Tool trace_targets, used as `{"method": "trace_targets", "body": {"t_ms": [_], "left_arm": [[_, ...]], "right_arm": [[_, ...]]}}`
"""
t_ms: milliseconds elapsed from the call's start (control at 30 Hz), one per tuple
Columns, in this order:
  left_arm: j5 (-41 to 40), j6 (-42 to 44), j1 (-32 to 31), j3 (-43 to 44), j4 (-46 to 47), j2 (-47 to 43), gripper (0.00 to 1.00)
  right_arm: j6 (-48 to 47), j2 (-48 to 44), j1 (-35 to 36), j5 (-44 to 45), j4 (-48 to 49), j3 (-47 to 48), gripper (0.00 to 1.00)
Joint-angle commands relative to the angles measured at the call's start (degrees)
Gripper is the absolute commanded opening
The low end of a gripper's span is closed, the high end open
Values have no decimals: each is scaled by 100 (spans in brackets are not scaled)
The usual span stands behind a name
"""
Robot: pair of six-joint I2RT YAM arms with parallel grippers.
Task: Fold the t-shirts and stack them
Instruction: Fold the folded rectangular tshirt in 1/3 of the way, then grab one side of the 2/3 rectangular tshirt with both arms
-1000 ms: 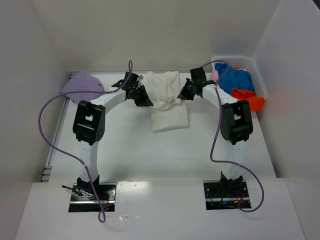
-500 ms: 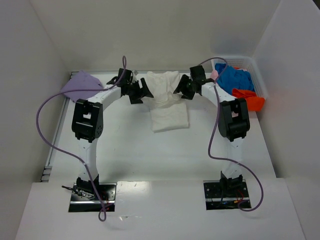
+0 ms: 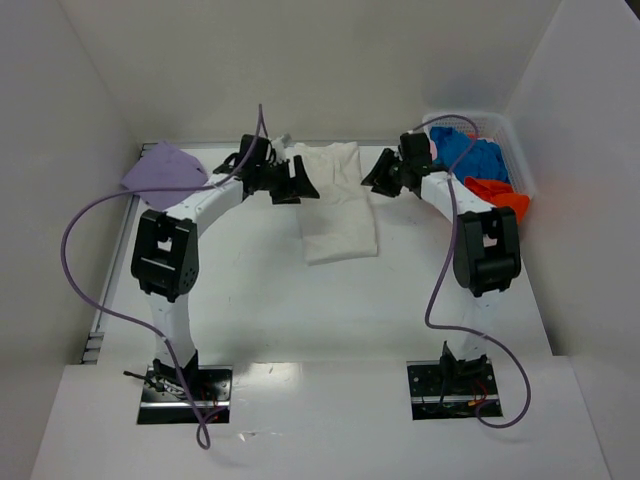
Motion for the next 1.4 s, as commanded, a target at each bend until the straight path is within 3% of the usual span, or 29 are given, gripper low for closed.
{"method": "trace_targets", "body": {"t_ms": [0,133,167,267,467,700,1367], "left_arm": [[52,387,-391,-273,356,-445,79],[-704,257,-612,-510,92,-524,80],[-897,186,-673,-815,92,-577,82],[-1162,-52,-673,-1370,285,-858,83],[-1443,-183,-804,-2206,225,-1289,85],[-1804,-428,-1339,-2435,380,-1229,83],[-2244,-702,-1403,-2436,496,-727,77]], "right_arm": [[-157,-681,29,-253,494,-521,47],[-605,-962,212,0,152,-943,61],[-606,-1137,265,306,151,-1153,68],[-659,-1446,327,590,90,-1671,79],[-597,-1886,380,643,151,-2481,92],[-475,-2061,609,898,194,-3138,89],[-369,-1623,609,723,591,-3115,75]]}}
